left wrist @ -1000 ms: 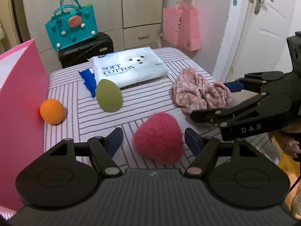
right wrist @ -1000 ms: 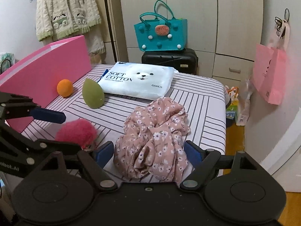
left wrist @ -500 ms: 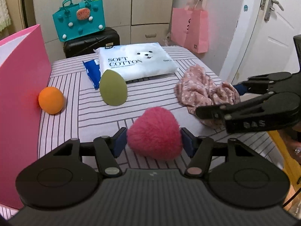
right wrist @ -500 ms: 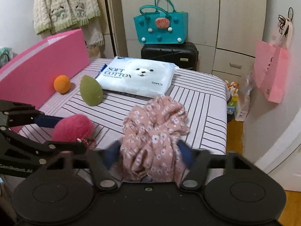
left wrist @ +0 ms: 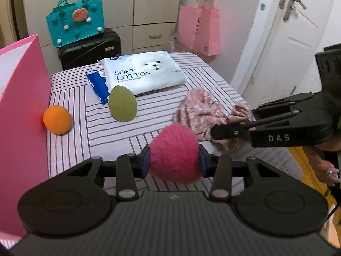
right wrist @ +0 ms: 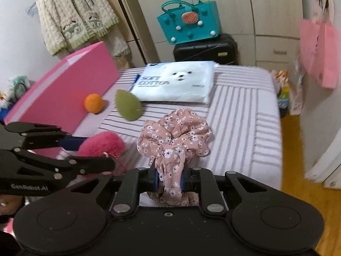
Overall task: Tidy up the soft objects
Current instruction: 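Lift the pompom with the left tool while the right tool carries the scrunchie toward the pink box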
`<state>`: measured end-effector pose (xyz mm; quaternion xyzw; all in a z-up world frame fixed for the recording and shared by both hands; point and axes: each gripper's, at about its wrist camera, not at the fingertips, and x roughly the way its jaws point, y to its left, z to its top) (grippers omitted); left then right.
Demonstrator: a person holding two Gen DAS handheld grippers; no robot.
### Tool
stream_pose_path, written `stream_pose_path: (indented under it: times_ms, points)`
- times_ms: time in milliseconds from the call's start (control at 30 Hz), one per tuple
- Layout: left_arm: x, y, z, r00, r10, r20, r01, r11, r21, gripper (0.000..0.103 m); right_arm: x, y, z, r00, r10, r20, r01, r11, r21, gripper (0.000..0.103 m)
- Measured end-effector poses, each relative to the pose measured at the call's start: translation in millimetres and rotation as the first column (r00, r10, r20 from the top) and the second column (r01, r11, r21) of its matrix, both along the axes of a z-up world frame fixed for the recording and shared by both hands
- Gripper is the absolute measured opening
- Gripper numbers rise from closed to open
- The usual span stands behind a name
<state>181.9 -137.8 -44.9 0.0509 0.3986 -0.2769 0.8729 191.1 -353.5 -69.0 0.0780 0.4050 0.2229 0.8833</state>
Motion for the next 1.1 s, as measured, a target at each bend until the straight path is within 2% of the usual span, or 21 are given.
stream_pose_path:
  times_ms: [200,300,433,533,600,733,967,1100]
  points:
    - [-12.5,11.0,15.8,0.999,-0.042,0.006,0.042,0.999,-0.014,0.042,-10.0,5.9,12.2,0.999,0.014,-0.031,-0.012,0.998,0.067,0.021]
    - [-20.4,17.2,25.2,0.998,-0.037,0.057,0.036,0.999,0.018,0.042,-10.8,4.6,21.5,0.999,0.011,-0.049,-0.005,0.993,0.115,0.021]
    - [-23.6,29.8,36.5,0.999,-0.039,0.015,0.039,0.999,-0.001,0.042,-10.9,4.9,35.7,0.998,0.026,-0.065,-0.017,0.991,0.134,0.021]
    - [-27.7,39.0,44.6,0.999,-0.037,0.018,0.037,0.999,0.003,0.042,-12.9,8.2,46.6,0.997,0.049,-0.064,-0.040,0.990,0.133,0.021]
    - [-30.9,45.4,52.0,0.999,-0.034,0.033,0.034,0.999,0.008,0.042,-15.0,9.8,54.2,0.997,0.063,-0.053,-0.055,0.989,0.137,0.021]
    - [-35.4,59.6,68.4,0.997,-0.071,0.020,0.072,0.997,-0.028,0.042,-17.6,18.7,71.6,0.994,0.102,-0.034,-0.096,0.985,0.141,0.021]
    - [-39.7,83.9,90.8,0.997,-0.069,0.026,0.070,0.997,-0.032,0.042,-24.0,43.6,106.0,0.983,0.181,0.031,-0.183,0.975,0.126,0.021]
    - [-40.4,102.2,101.3,0.998,-0.022,0.067,0.023,0.999,-0.023,0.042,-22.9,61.5,123.6,0.971,0.230,0.069,-0.236,0.967,0.100,0.022]
